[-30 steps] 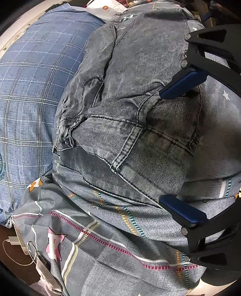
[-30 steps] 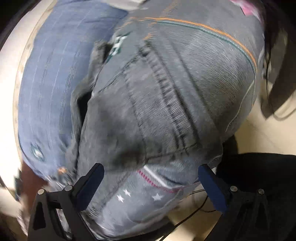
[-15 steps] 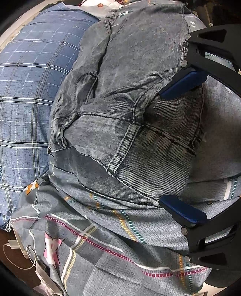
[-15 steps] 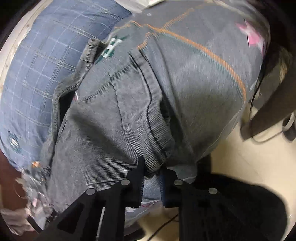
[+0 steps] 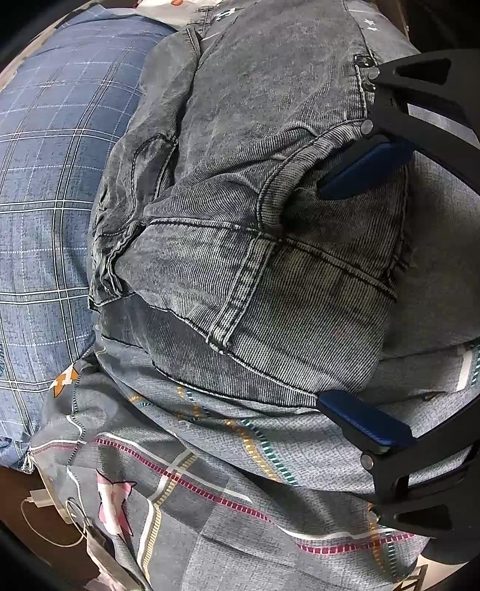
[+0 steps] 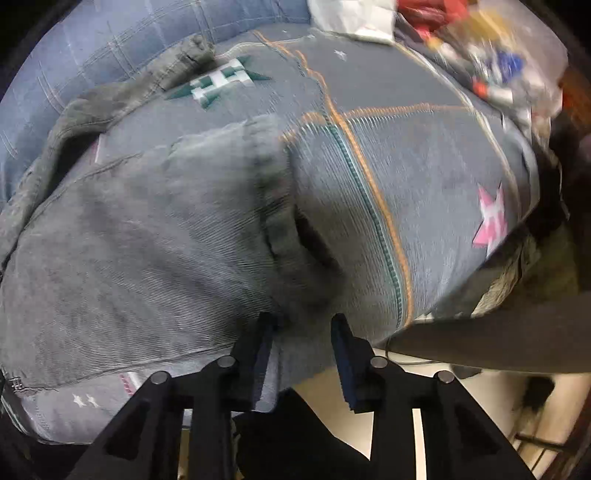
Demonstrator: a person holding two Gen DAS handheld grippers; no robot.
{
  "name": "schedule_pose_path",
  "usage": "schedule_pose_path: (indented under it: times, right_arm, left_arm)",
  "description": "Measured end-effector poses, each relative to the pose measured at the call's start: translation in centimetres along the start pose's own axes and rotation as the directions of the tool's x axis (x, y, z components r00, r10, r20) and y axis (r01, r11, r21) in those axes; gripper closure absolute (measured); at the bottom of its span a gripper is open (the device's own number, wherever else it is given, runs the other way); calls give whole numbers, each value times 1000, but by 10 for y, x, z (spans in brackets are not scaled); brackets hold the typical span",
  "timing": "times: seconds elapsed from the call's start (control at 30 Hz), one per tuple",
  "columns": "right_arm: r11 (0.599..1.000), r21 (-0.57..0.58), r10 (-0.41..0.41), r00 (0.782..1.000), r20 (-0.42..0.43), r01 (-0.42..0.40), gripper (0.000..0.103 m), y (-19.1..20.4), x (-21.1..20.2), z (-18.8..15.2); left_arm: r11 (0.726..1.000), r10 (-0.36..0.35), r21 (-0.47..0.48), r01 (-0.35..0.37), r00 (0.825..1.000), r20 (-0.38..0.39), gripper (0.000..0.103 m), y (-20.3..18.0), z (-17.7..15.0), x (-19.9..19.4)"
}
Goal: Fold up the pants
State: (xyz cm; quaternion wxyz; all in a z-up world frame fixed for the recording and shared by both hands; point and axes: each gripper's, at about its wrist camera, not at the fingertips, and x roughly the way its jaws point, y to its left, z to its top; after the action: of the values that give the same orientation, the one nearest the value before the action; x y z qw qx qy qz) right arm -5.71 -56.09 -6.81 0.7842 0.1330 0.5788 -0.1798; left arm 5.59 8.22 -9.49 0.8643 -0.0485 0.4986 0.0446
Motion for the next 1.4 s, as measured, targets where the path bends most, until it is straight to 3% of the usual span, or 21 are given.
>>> schedule_pose_path:
  times: [0.07,0.2,0.27,0.33,0.37,0.4,0.43,0.5,0.57,0.6,0.67,0.73,0.77,0.8,0.83,0.87,0.97,1.1,1.2,1.3,1.4]
  right_arm:
    - [997,71,24,996,90,-31,48,-15,-25,9]
    - [997,42,55,978,199,-65,22,-9,-58,45]
    - [995,16,93,981,171,-97,19,2,-49,73]
    - [991,31,128,990,60,-130,19,5,-20,97]
    - [984,55,172,985,-20,-171,22,3,-2,101]
    - [959,108,271,957,-102,-260,50,2,17,101]
    - [949,119,305,944,-124,-292,71,4,23,101]
    - [963,38,271,958,-93,-268,89,17,12,99]
    - [979,-24,204,979,26,-203,94,26,-18,98]
    - [989,-94,127,978,163,-113,94,36,-45,96]
    - [989,-146,46,956,291,-3,94,48,-65,90]
    - [982,-147,-61,940,336,117,94,49,-50,89]
    - [972,-164,-106,936,336,169,92,51,-37,87]
    - [960,-186,-154,949,277,210,83,47,-15,89]
    - [966,-170,-172,974,146,196,80,38,13,86]
    - [975,-144,-152,980,129,170,80,27,12,81]
    - [992,-77,-75,966,249,96,75,17,-24,58]
    - [994,-104,56,950,306,-25,37,37,-65,28]
    - [990,-110,114,966,230,-91,33,50,-48,5]
    - [997,-55,58,996,60,-55,33,45,-5,-5]
    - [997,-30,72,990,120,-68,34,44,-25,-10]
  left_arm:
    - [1000,5,0,-5,1000,1,0,-2,-1,1]
    - [1000,22,9,-22,1000,-5,0,-2,1,1]
    - [1000,24,3,-24,1000,-6,0,-3,2,1]
    - [1000,26,2,-26,1000,-6,0,-3,3,1]
    - [1000,22,6,-22,1000,-7,0,-1,5,2]
    - [1000,20,8,-20,1000,-8,0,0,5,2]
    - [1000,18,13,-17,1000,-8,0,2,6,2]
    - [1000,17,14,-17,1000,-4,0,3,6,3]
    - [1000,22,13,-22,1000,2,0,3,7,4]
    - [1000,23,14,-23,1000,7,0,3,7,5]
    - [1000,25,16,-25,1000,14,0,3,7,6]
    - [1000,25,14,-25,1000,17,0,4,8,7]
    - [1000,26,11,-26,1000,17,0,4,8,8]
    - [1000,28,13,-28,999,18,0,4,9,8]
    - [999,29,17,-29,999,18,0,4,9,8]
    - [999,27,19,-28,999,17,0,4,9,8]
    - [999,26,19,-26,1000,16,0,5,8,7]
    - [1000,27,15,-28,999,21,0,5,10,7]
    - [999,29,-20,-29,999,24,0,10,12,5]
    - [998,30,-65,-28,999,24,0,17,16,1]
    - [997,35,-75,-29,996,79,0,21,17,-19]
